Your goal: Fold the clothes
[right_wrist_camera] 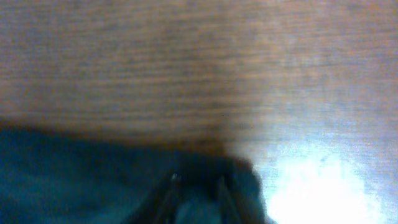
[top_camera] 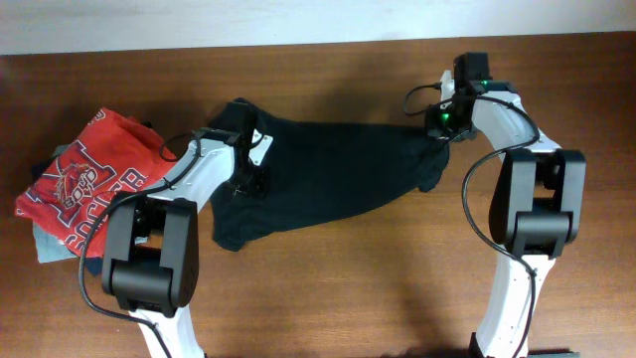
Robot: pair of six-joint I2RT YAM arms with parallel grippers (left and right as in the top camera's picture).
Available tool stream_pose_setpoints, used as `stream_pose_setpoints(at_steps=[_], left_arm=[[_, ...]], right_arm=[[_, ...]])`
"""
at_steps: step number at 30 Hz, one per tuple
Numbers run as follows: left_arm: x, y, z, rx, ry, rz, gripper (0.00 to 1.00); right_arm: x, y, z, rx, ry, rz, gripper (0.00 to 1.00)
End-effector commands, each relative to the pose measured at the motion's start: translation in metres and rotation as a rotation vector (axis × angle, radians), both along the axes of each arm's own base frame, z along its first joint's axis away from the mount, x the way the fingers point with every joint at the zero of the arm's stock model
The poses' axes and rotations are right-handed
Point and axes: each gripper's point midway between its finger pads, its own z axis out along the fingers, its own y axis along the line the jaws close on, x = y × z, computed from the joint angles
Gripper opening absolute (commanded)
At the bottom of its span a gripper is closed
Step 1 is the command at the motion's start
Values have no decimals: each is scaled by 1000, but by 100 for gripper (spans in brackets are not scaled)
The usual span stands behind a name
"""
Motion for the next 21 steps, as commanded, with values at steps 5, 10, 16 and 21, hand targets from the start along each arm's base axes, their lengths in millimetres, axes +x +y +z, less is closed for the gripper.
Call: stream_pose_setpoints(at_steps=[5, 10, 16, 21], left_arm=[[-12, 2, -15, 3, 44, -5, 53], [-11, 2, -15, 3, 41, -5, 54], [-11, 2, -15, 3, 40, -5, 54], [-11, 2, -15, 3, 40, -5, 54]], right_arm=[[19, -5, 43, 18, -92, 0, 4], [42, -9, 118, -8, -271, 33, 4], [59, -11, 178, -51, -417, 79, 4], [63, -19, 163, -85, -397, 59, 10]])
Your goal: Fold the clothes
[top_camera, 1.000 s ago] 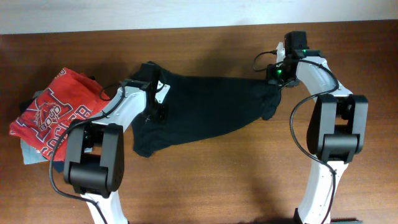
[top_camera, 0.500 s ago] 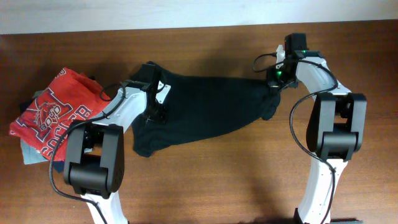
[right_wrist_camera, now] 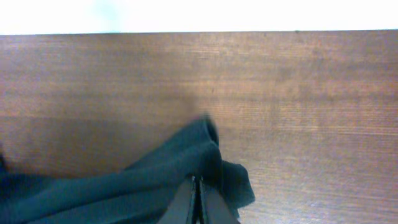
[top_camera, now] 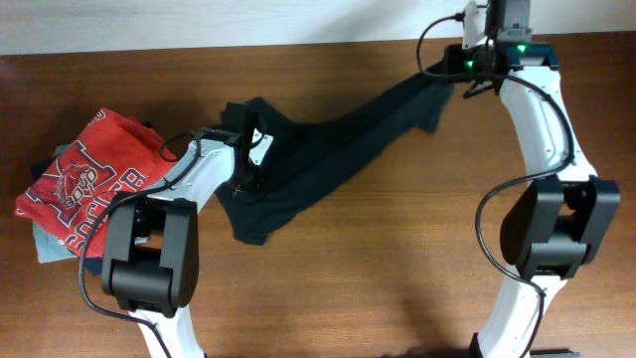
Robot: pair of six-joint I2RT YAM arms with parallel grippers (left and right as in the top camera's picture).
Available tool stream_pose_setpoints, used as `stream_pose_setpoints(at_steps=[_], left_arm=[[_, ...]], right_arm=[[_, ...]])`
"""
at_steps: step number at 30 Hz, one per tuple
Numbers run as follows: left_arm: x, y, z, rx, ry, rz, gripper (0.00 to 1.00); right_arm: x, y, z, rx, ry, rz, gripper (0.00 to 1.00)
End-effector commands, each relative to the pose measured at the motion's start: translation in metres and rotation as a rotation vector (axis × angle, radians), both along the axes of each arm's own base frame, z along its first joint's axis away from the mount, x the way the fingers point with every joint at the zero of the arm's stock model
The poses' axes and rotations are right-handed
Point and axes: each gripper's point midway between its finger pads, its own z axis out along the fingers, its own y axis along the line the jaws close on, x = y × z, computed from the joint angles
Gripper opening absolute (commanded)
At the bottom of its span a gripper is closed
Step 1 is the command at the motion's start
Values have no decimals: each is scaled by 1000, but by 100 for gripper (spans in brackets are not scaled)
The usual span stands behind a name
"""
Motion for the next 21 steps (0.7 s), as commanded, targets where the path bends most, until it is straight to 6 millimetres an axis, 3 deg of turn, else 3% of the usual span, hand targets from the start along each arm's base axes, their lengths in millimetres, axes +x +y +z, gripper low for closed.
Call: stream_pose_setpoints(at_steps=[1, 2, 3, 4, 12, 18, 19, 21], left_arm=[[-13, 3, -15, 8, 49, -5, 54], [-13, 3, -15, 8, 48, -5, 54], [-13, 3, -15, 8, 48, -5, 54], [-13, 3, -15, 9, 49, -5, 55], [-11, 3, -15, 10, 41, -4, 61], [-20, 5, -14, 18, 79, -4, 60], [-23, 6, -13, 22, 96, -5, 51], [-26, 6, -5, 27, 119, -5, 43]], right_arm=[[4, -19, -6, -62, 1, -41, 31], [5, -23, -12, -78, 14, -54, 53], [3, -25, -15, -89, 26, -63, 67], [0, -27, -19, -100, 44, -72, 70], [-51, -21, -51, -31, 292, -127, 71], [-73, 4, -56, 86, 392, -65, 69], [-76, 6, -57, 96, 402, -60, 69], [-79, 7, -58, 102, 417, -57, 69]])
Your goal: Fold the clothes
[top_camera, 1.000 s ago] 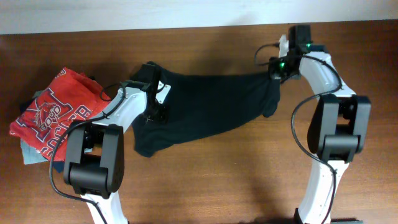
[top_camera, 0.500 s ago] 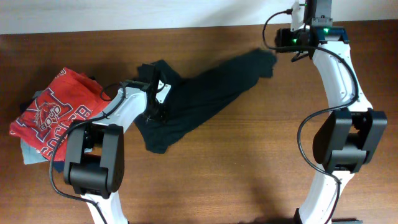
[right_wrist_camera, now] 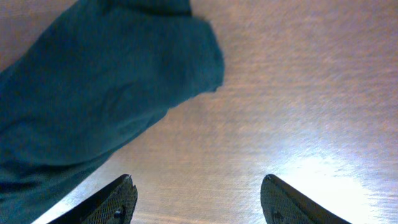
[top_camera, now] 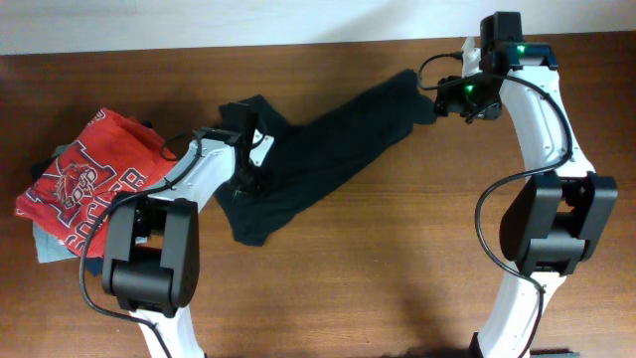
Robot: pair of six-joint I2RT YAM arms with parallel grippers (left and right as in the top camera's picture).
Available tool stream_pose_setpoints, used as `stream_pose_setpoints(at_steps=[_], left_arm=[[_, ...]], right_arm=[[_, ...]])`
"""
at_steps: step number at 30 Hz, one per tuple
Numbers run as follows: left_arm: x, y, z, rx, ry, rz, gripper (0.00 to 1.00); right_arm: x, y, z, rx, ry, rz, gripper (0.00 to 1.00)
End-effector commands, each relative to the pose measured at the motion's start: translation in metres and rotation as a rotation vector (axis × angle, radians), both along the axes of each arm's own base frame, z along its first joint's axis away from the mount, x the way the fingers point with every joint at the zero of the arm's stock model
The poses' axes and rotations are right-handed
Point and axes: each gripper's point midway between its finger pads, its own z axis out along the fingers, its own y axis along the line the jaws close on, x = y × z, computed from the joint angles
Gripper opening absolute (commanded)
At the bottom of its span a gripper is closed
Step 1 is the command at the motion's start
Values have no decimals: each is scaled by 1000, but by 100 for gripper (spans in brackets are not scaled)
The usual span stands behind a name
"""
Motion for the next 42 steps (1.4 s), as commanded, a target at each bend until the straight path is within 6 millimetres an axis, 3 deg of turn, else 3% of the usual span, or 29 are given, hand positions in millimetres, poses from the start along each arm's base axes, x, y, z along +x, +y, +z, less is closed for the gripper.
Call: stream_pose_setpoints(at_steps=[1, 4, 9, 14, 18, 19, 22, 23, 26, 27, 30, 32, 38, 42], left_arm=[[-14, 3, 1, 16, 72, -2, 42], [-12, -4, 26, 16, 31, -22, 41], [-9, -12, 89, 119, -153, -75, 42], [-17, -16, 153, 197, -340, -55, 42], [-29, -8, 193, 188, -434, 14, 42], [-34, -6, 203, 173, -453, 33, 42], [-48, -1, 221, 151, -475, 43, 44], [-51, -1, 223, 141, -475, 40, 51], [-65, -14, 220, 57, -422, 3, 75], [-69, -21, 216, 23, -395, -13, 78], [-77, -25, 192, 14, -321, -30, 79], [-80, -22, 161, 46, -253, -36, 77], [-87, -18, 78, 119, -101, -47, 69], [-77, -15, 48, 173, -82, -43, 67]], right_arm=[[-5, 8, -6, 60, 30, 0, 69], [-10, 11, -6, 76, 52, 4, 69], [-26, 29, -3, 169, 95, 84, 68], [-42, 37, 18, 189, 103, 107, 64], [-52, 48, 66, 167, 4, 147, 64], [-58, 53, 92, 152, -59, 164, 64], [-76, 57, 140, 97, -171, 167, 71], [-83, 55, 154, 69, -200, 144, 72], [-111, 47, 192, -7, -272, 35, 77], [-120, 44, 200, -25, -283, -16, 81], [-145, 34, 214, -58, -289, -144, 86], [-158, 33, 215, -61, -266, -161, 88], [-166, 32, 203, -75, -203, -154, 88], [-164, 32, 198, -81, -191, -156, 89]])
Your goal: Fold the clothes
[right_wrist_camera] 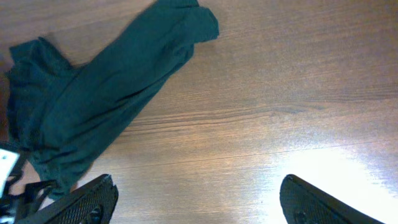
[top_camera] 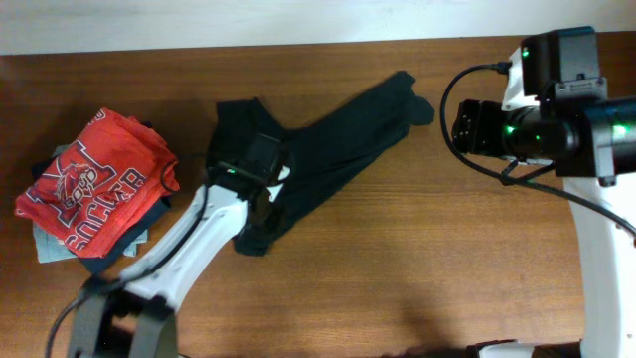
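A dark teal garment lies bunched in a diagonal strip on the wooden table, from a lower-left end to a corner at the upper right. My right gripper hangs high above bare wood to the right of it, open wide, with nothing between its fingers. In the overhead view my left gripper is over the garment's left part. Its wrist hides the jaws, so open or shut cannot be told.
A pile of clothes topped by a red printed shirt sits at the table's left edge. The table's far edge meets a white wall just behind the garment. Bare wood spreads in front and to the right.
My right gripper, which stood open just beside the garment's upper-right corner, is now much higher and further right. My left arm stands higher over the garment's left part. The garment lies as before.
My right gripper was shut on the garment's right edge with the cloth spread wide, and my left on its left part. Then the right held that edge up at the far table edge, the cloth stretched narrow. Then it was open, the cloth lying diagonal, and now it is well clear.
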Robot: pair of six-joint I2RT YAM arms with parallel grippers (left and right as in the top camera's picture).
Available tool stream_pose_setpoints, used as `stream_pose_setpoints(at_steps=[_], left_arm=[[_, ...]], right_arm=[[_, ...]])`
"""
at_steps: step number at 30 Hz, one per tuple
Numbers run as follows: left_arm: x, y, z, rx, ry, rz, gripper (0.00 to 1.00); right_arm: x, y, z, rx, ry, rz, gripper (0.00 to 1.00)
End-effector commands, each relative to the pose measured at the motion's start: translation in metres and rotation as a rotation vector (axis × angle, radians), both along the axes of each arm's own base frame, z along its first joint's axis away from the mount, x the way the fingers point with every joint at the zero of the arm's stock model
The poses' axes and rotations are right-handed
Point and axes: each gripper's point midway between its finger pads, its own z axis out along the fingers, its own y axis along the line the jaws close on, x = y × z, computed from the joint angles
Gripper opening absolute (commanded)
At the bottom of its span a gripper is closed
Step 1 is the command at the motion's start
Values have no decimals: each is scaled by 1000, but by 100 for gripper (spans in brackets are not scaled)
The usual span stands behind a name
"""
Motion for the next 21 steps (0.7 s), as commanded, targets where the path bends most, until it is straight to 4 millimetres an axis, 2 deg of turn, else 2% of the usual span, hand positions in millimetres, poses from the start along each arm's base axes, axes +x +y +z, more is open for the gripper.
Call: stream_pose_setpoints(at_steps=[1, 2, 7, 10, 12, 15, 21], left_arm=[[13, 1, -18, 25, -16, 15, 68], [29, -1, -19, 12, -70, 27, 73], [74, 5, 2, -63, -218, 113, 95], [107, 17, 18, -165, -302, 168, 96], [120, 22, 23, -255, -327, 175, 96], [146, 43, 31, -392, -390, 218, 96], [179, 66, 35, -566, -446, 236, 93]], right_arm=[[1, -3, -5, -17, 7, -27, 91], [4, -3, -9, -18, 12, -27, 93], [11, -2, -27, -25, 68, -27, 93], [15, -2, -42, -29, 115, -26, 93], [17, -2, -51, -32, 139, -26, 93], [19, -1, -65, -36, 173, -25, 93], [16, -2, -79, -40, 209, -25, 92]])
